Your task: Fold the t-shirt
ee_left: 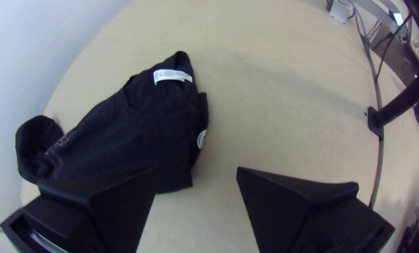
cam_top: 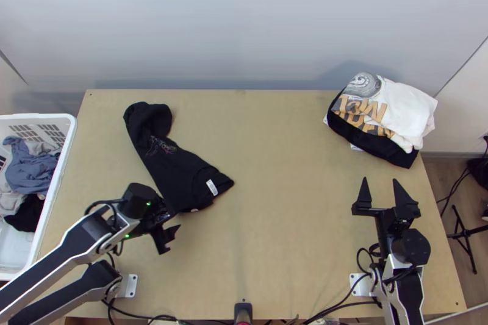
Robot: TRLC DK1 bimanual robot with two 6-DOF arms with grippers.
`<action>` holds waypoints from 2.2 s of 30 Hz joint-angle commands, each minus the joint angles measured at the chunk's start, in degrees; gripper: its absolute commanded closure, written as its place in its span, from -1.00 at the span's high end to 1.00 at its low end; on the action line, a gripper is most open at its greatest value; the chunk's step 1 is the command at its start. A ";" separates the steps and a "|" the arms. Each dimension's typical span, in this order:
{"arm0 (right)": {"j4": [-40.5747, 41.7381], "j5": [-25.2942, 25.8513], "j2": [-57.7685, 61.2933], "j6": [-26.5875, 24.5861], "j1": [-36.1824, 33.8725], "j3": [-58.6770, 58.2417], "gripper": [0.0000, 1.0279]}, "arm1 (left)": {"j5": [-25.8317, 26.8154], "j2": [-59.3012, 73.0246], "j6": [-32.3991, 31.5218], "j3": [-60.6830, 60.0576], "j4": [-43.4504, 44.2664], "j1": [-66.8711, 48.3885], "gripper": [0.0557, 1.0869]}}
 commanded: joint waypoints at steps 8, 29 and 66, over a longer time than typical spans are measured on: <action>0.01 0.02 0.01 0.02 0.01 0.01 0.93 | -7.86 10.32 0.52 -7.56 22.17 -1.39 0.12; 0.01 0.02 0.01 0.02 0.01 0.01 0.93 | -7.33 18.58 -0.62 15.47 27.71 2.65 -0.93; 0.01 0.02 0.01 0.02 0.01 0.01 0.93 | -8.21 45.30 -25.76 38.32 38.26 -6.84 0.90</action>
